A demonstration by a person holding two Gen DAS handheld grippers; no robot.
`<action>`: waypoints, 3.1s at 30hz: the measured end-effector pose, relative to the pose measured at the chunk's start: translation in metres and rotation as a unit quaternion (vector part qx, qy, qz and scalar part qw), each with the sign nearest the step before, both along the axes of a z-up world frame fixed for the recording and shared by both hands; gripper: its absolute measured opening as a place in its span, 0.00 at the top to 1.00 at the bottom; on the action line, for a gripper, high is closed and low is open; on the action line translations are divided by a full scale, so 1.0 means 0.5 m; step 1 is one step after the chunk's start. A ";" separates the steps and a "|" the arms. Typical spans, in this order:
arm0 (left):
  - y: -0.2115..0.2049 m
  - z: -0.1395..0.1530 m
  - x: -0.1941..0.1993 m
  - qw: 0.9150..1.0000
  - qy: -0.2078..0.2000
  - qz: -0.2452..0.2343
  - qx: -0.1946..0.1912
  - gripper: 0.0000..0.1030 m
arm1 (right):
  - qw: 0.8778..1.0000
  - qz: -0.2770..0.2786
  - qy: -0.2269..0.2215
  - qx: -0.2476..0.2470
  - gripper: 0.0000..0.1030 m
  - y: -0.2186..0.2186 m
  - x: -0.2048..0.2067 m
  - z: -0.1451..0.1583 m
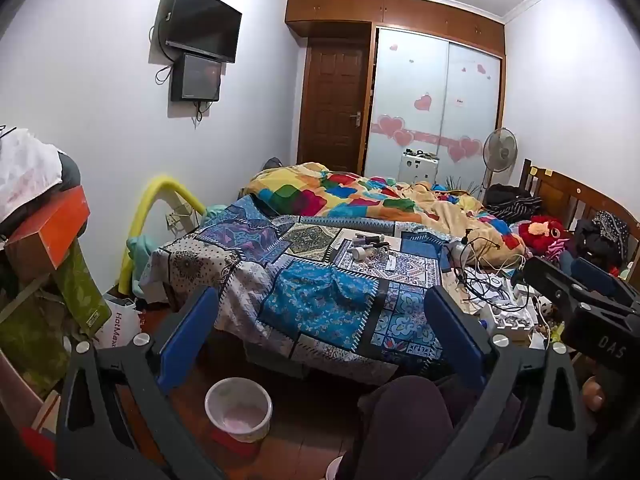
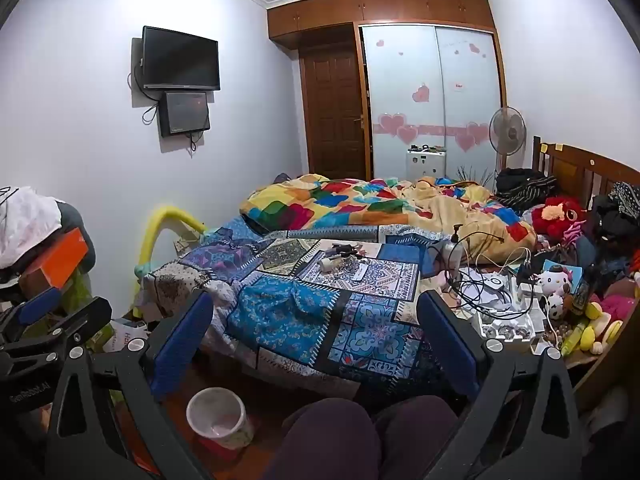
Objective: Collect trash
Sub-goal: 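Move both tools toward the small items on the bed cover, then grasp the white tape roll with the left tool while the right tool grasps the white tube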
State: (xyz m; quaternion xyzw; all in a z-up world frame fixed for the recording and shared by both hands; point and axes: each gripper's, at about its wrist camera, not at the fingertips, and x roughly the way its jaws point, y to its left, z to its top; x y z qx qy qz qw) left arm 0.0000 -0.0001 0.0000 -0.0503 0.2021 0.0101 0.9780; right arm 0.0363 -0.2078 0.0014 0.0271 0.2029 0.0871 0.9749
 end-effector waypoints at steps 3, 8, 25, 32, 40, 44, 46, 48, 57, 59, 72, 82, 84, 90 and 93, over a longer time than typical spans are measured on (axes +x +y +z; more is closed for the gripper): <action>-0.006 -0.001 0.000 1.000 -0.001 0.001 0.001 0.00 | 1.000 0.000 0.000 0.000 0.02 0.000 0.000 0.000; -0.004 -0.001 -0.002 1.000 0.000 0.002 0.000 0.00 | 1.000 0.000 0.000 0.000 0.02 0.001 -0.001 0.000; 0.004 0.007 -0.007 1.000 -0.012 0.002 -0.008 0.00 | 1.000 0.000 -0.001 -0.001 0.02 0.003 -0.001 0.000; 0.005 0.008 -0.007 1.000 -0.015 0.003 -0.009 0.00 | 1.000 -0.001 -0.001 -0.001 0.02 0.003 0.000 -0.001; 0.002 0.007 -0.007 1.000 -0.017 0.003 -0.003 0.00 | 1.000 0.000 -0.001 -0.001 0.02 0.002 0.000 -0.002; 0.012 0.001 -0.006 1.000 -0.011 0.003 -0.003 0.00 | 1.000 0.000 0.002 -0.002 0.02 0.008 -0.001 -0.002; 0.017 -0.006 0.005 1.000 -0.001 0.005 -0.004 0.00 | 1.000 0.002 0.004 -0.004 0.02 0.011 0.001 -0.002; 0.016 -0.004 0.015 1.000 -0.001 0.007 -0.004 0.00 | 1.000 0.002 0.005 -0.009 0.02 0.015 0.006 -0.001; 0.004 0.010 0.131 0.999 0.024 0.006 -0.024 0.00 | 1.000 -0.005 0.010 -0.018 0.02 -0.005 0.087 0.005; 0.001 0.014 0.168 0.999 0.026 0.002 -0.032 0.00 | 1.000 -0.012 0.012 -0.017 0.02 -0.017 0.114 0.005; -0.079 -0.017 0.493 0.997 0.060 -0.044 -0.018 0.00 | 0.995 -0.064 0.076 -0.014 0.02 -0.133 0.377 -0.043; -0.118 -0.135 0.747 0.991 0.118 -0.058 -0.025 0.14 | 0.988 -0.062 0.137 -0.022 0.02 -0.174 0.578 -0.143; -0.118 -0.169 0.798 0.989 0.135 -0.056 -0.031 0.15 | 0.987 -0.051 0.153 -0.017 0.02 -0.175 0.621 -0.172; -0.121 -0.265 0.915 0.983 0.177 -0.045 -0.025 0.18 | 0.980 -0.027 0.194 -0.011 0.12 -0.161 0.740 -0.268; -0.126 -0.309 0.972 0.979 0.196 -0.052 -0.019 0.18 | 0.975 -0.014 0.220 -0.008 0.24 -0.146 0.797 -0.315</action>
